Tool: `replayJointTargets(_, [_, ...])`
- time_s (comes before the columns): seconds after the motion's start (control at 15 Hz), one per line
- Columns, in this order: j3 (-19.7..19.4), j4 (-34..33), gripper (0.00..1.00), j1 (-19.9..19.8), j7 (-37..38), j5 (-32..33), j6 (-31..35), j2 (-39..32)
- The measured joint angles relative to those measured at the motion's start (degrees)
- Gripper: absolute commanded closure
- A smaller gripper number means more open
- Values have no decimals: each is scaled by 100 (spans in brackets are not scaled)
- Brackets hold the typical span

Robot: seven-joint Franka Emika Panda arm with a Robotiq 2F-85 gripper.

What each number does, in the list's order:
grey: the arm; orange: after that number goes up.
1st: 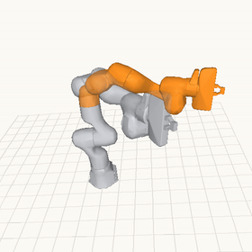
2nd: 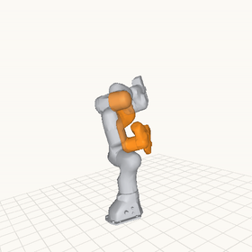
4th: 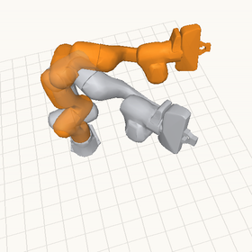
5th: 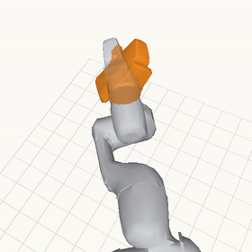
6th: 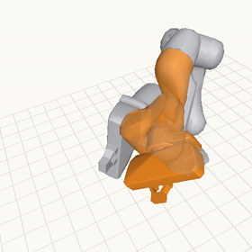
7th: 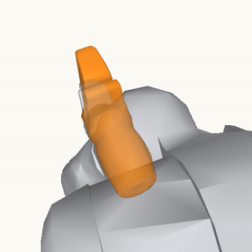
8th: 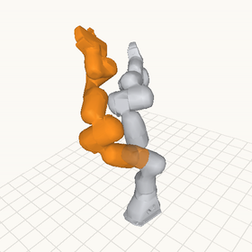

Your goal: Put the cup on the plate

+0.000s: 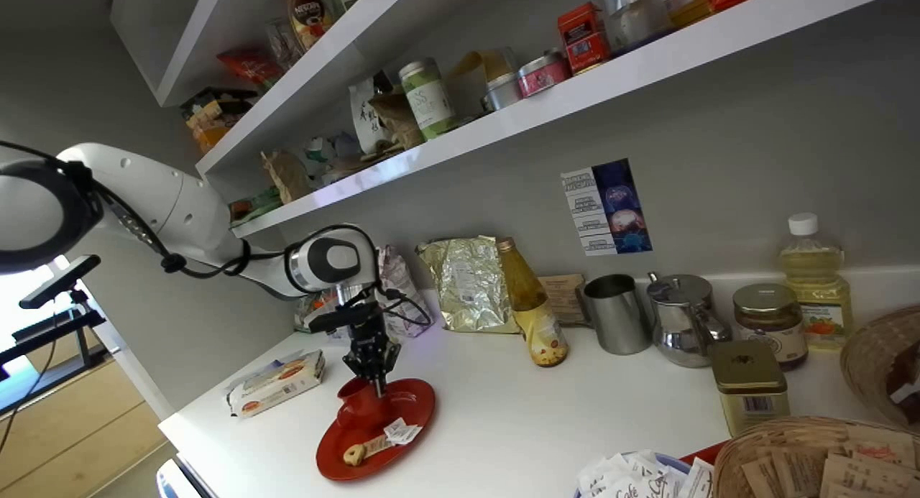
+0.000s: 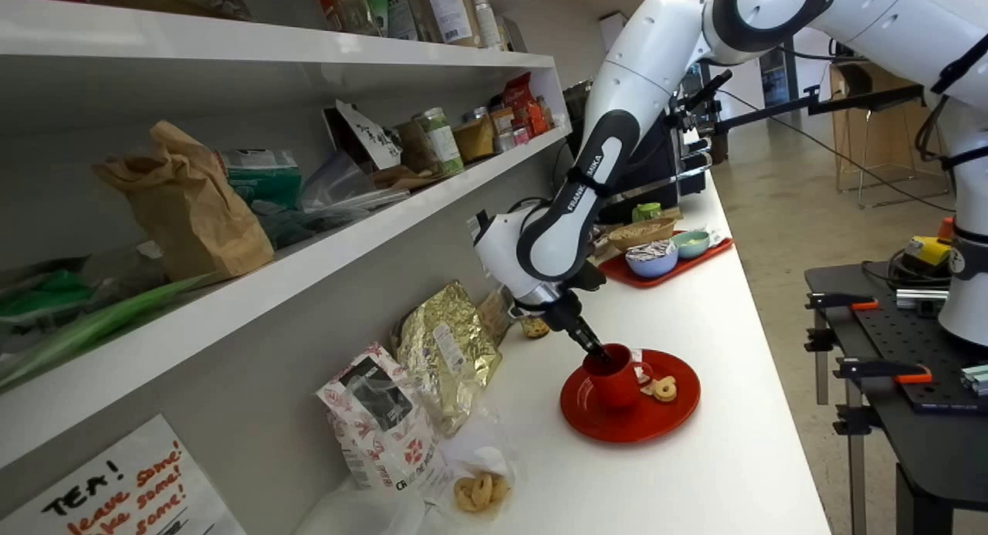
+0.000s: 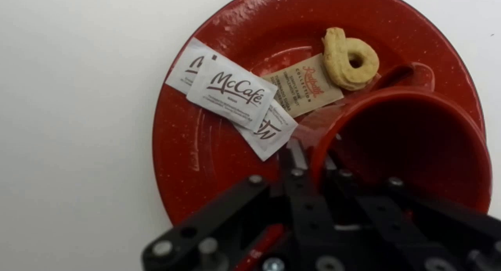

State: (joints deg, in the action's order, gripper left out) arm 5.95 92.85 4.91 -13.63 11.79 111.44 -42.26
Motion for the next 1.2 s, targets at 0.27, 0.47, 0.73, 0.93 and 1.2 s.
replayJointTargets(0.27, [72, -28, 98, 31, 4, -39, -38, -146])
replayJointTargets(0.47, [74, -57, 98, 65, 17, -113, -37, -230])
replayJointTargets(0.73, [75, -75, 78, 71, 16, -135, -33, -261])
replayJointTargets(0.93, [74, -69, 43, 71, 16, -135, -32, -262])
replayJointTargets(1.2, [54, -39, 19, 51, 16, -133, -22, -241])
